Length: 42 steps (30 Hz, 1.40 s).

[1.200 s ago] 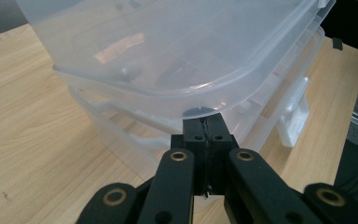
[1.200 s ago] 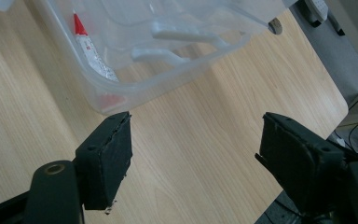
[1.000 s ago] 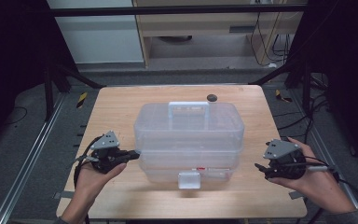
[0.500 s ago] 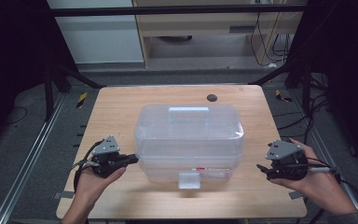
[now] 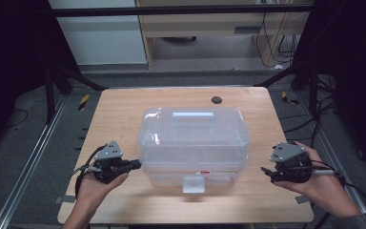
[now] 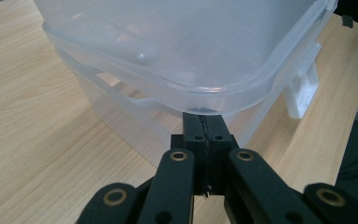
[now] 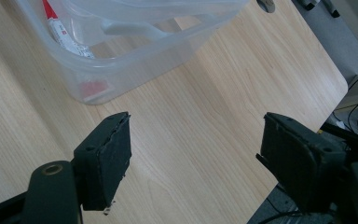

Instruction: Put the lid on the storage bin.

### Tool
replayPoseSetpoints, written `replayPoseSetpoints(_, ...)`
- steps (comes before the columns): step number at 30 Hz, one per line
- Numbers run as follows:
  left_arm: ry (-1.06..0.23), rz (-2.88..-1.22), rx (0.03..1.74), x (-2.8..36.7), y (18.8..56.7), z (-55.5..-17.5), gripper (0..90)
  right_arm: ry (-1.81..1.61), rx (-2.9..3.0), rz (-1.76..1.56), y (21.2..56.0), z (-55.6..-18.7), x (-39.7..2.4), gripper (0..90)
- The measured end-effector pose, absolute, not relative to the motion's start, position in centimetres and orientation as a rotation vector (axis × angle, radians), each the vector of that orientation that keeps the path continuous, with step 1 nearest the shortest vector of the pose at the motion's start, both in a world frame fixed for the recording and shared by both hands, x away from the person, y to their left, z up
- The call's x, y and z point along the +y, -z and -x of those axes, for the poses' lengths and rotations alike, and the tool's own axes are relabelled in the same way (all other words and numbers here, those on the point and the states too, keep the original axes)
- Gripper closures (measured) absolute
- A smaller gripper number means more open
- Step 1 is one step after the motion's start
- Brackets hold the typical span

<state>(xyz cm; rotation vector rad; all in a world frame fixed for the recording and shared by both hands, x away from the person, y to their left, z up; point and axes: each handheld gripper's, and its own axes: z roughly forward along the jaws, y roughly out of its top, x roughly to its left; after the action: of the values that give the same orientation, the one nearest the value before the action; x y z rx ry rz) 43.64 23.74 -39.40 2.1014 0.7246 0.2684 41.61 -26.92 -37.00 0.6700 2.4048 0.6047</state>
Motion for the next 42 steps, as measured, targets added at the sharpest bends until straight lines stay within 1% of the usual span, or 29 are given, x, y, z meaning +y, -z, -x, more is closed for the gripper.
replayPoseSetpoints(8, -0.269, -2.116, 0.734, 24.2, 39.8, -43.9, 89.9, -0.604, 2.393, -0.699, 37.4, -42.3, -27.1, 24.5)
replayPoseSetpoints(10, -0.276, -2.113, 0.749, 24.6, 39.9, -44.0, 89.9, -0.615, 2.373, -0.733, 37.5, -42.9, -27.2, 24.3)
replayPoseSetpoints(12, -0.274, -2.054, 0.785, 25.7, 39.7, -44.5, 89.9, -0.616, 2.357, -0.755, 37.6, -43.3, -27.3, 24.2)
replayPoseSetpoints(13, -0.284, -2.050, 0.798, 26.2, 39.6, -44.8, 89.9, -0.624, 2.332, -0.807, 37.9, -44.3, -27.3, 24.2)
replayPoseSetpoints(14, -0.302, -2.059, 0.806, 26.5, 39.4, -45.1, 89.9, -0.624, 2.332, -0.807, 37.9, -44.3, -27.3, 24.2)
replayPoseSetpoints(15, -0.340, -2.076, 0.826, 26.9, 39.3, -45.6, 89.9, -0.618, 2.325, -0.826, 38.0, -44.7, -27.4, 24.3)
replayPoseSetpoints(16, -0.343, -2.071, 0.856, 27.6, 39.3, -46.7, 89.9, -0.631, 2.312, -0.880, 38.4, -45.9, -27.6, 24.6)
replayPoseSetpoints(19, -0.364, -2.093, 0.907, 28.3, 39.8, -48.6, 89.9, -0.652, 2.285, -0.972, 39.5, -48.1, -28.0, 25.4)
replayPoseSetpoints(24, -0.358, -2.133, 0.991, 28.6, 42.0, -52.8, 90.0, -0.690, 2.263, -1.147, 42.1, -51.7, -29.0, 26.0)
replayPoseSetpoints(26, -0.374, -2.136, 1.021, 28.7, 42.9, -54.0, 90.0, -0.684, 2.250, -1.196, 43.2, -52.9, -29.2, 26.0)
replayPoseSetpoints(29, -0.411, -2.157, 1.057, 28.8, 44.0, -55.4, 90.0, -0.706, 2.231, -1.255, 44.5, -54.5, -29.5, 26.0)
replayPoseSetpoints(32, -0.404, -2.160, 1.077, 28.9, 44.7, -56.1, 89.9, -0.737, 2.214, -1.296, 45.2, -55.3, -29.7, 25.9)
replayPoseSetpoints(33, -0.421, -2.183, 1.095, 28.9, 45.3, -56.8, 90.0, -0.742, 2.196, -1.317, 45.6, -56.1, -29.9, 25.7)
replayPoseSetpoints(35, -0.405, -2.159, 1.111, 29.1, 45.8, -57.4, 89.9, -0.751, 2.186, -1.346, 45.9, -56.8, -30.1, 25.2)
replayPoseSetpoints(37, -0.476, -2.165, 1.123, 29.2, 46.1, -57.8, 89.3, -0.747, 2.172, -1.352, 46.1, -57.4, -30.3, 24.5)
replayPoseSetpoints(38, -0.468, -2.135, 1.138, 29.3, 46.4, -58.0, 86.4, -0.772, 2.152, -1.374, 46.3, -57.6, -30.4, 24.3)
replayPoseSetpoints(40, -0.465, -2.112, 1.156, 29.5, 46.6, -58.3, 69.2, -0.795, 2.143, -1.402, 46.5, -57.8, -30.5, 23.3)
replayPoseSetpoints(41, -0.522, -2.070, 1.195, 29.8, 47.0, -58.8, 61.7, -0.788, 2.123, -1.411, 47.0, -58.3, -30.4, 21.1)
replayPoseSetpoints(42, -0.522, -2.070, 1.195, 29.8, 47.0, -58.8, 54.7, -0.788, 2.123, -1.411, 47.0, -58.3, -30.4, 21.1)
